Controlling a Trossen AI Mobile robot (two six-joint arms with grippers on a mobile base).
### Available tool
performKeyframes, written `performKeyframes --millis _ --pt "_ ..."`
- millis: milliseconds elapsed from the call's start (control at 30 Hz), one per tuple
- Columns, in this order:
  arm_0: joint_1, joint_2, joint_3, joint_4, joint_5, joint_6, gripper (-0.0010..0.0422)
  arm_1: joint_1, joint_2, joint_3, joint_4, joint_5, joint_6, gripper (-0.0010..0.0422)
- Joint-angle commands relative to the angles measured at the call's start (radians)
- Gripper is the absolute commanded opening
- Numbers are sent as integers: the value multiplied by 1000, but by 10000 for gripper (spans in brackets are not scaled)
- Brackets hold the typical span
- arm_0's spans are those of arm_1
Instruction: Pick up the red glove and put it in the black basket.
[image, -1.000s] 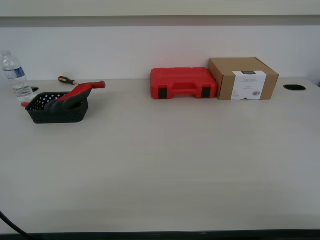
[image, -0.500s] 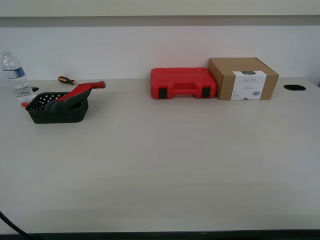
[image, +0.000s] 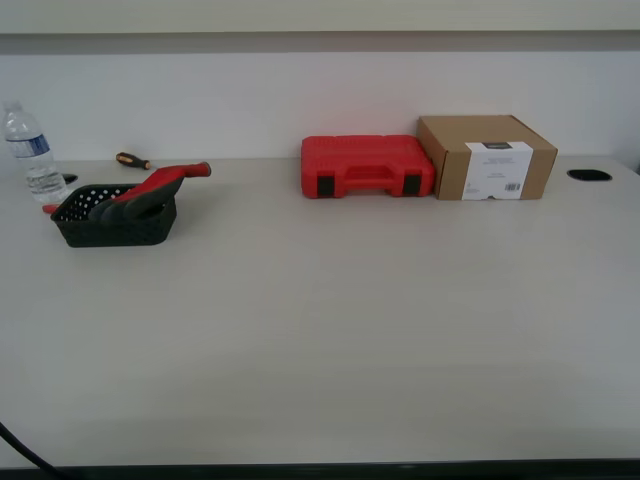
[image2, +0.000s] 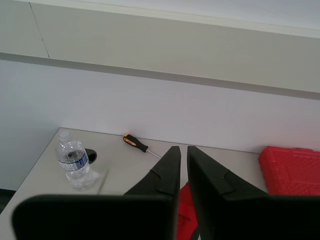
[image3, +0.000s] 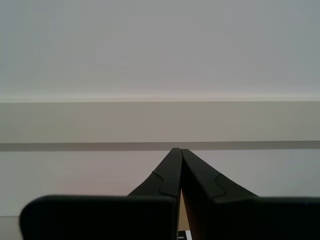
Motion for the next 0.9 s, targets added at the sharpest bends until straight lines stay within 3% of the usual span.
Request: performKeyframes --millis 33,133,233,300,367,433,467,500,533,567,633,733,800,833,867,900 --pt "1 0 1 3 0 3 0 0 0 1 3 0 -3 61" --pt "1 0 1 3 0 3 0 0 0 1 3 0 -3 153" --pt "1 0 1 3 0 3 0 0 0 1 3 1 -3 286" --pt "1 0 1 3 0 3 0 0 0 1 3 0 -2 404" --pt "1 0 1 3 0 3 0 0 0 1 3 0 5 321" --pt "1 0 1 3 0 3 0 0 0 1 3 0 5 220" --pt "1 0 1 3 0 3 0 0 0 1 3 0 5 142" --pt "1 0 1 3 0 3 0 0 0 1 3 0 5 108" --pt "1 0 1 3 0 3 0 0 0 1 3 0 5 -1" --pt "1 0 1 3 0 3 0 0 0 1 3 0 -2 9" --pt "1 0 1 3 0 3 0 0 0 1 3 0 -2 41" --pt "1 0 1 3 0 3 0 0 0 1 3 1 -2 130" --pt "1 0 1 3 0 3 0 0 0 1 3 0 -2 223" --pt "1 0 1 3 0 3 0 0 0 1 3 1 -2 339" --pt "1 0 1 3 0 3 0 0 0 1 3 1 -2 396" --pt "1 0 1 3 0 3 0 0 0 1 3 1 5 414"
